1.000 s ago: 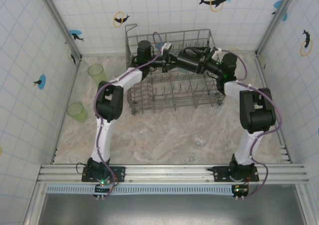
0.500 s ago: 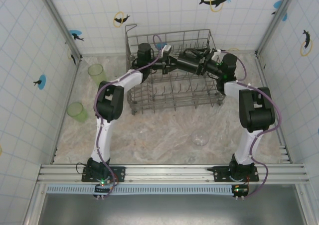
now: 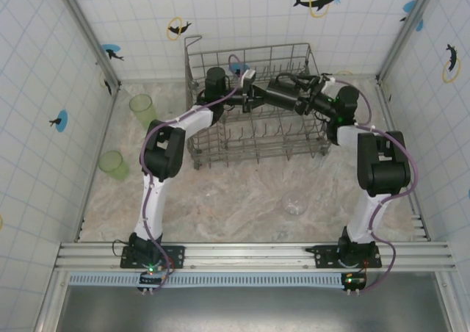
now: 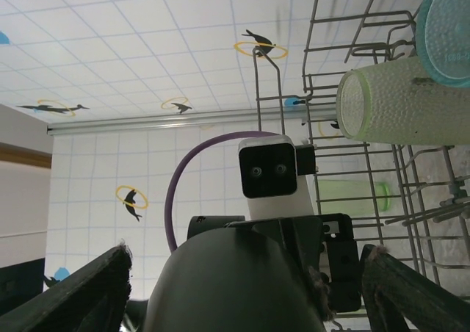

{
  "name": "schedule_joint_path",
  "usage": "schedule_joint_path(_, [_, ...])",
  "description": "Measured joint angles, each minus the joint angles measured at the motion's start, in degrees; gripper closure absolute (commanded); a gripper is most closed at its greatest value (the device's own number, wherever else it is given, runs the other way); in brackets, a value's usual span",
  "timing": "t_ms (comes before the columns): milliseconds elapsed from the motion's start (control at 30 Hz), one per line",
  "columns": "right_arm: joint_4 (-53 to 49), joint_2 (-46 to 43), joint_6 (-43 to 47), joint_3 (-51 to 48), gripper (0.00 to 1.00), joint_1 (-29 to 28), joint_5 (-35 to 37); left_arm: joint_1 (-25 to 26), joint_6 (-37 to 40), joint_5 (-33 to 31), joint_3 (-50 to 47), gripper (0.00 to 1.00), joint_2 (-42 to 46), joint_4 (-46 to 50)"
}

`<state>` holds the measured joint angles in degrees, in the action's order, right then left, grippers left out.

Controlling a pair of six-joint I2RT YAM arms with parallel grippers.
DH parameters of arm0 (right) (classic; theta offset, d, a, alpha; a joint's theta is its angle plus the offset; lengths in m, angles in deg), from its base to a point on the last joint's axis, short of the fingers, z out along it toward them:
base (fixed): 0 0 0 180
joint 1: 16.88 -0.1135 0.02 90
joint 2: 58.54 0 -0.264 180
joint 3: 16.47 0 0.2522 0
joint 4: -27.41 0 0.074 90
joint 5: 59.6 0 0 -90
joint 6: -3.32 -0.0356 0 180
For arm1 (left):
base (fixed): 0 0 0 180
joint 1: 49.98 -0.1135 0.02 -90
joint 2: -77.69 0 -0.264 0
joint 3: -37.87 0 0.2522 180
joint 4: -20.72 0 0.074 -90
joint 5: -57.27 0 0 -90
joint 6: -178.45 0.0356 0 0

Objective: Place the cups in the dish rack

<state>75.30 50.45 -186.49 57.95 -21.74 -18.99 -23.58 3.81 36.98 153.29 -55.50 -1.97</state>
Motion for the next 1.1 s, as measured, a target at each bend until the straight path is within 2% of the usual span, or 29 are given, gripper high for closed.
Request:
schedule_joint_path(133, [1.16, -0.15, -0.33, -0.52, 0.12, 0.81, 0.00, -0.57, -1.77, -0.63, -1.60, 1.00, 1.60, -2.16])
schedule_joint_path(333, [2.84, -0.17, 0.68, -1.86, 0.00, 2.62, -1.92, -0.68, -3.32, -1.44, -2.64, 1.00, 4.50, -4.92])
schedule_joint_path(433, [3.15, -0.37, 3.43, -2.67, 0.00, 4.11, -3.28, -0.94, -3.78, -2.10, -2.67, 1.00, 6.38, -5.20])
schedule_joint_path(700, [-0.48, -5.29, 17.33, -3.04, 0.00, 7.08, -4.87, -1.31, -3.32, -2.05, -4.37, 1.00, 9.38, -5.38])
schedule_joint_path(1100, [-1.84, -7.69, 36.41, -1.49, 0.00, 4.33, -10.38, -1.31, -2.40, -2.03, -6.45, 1.00, 9.46, -4.04])
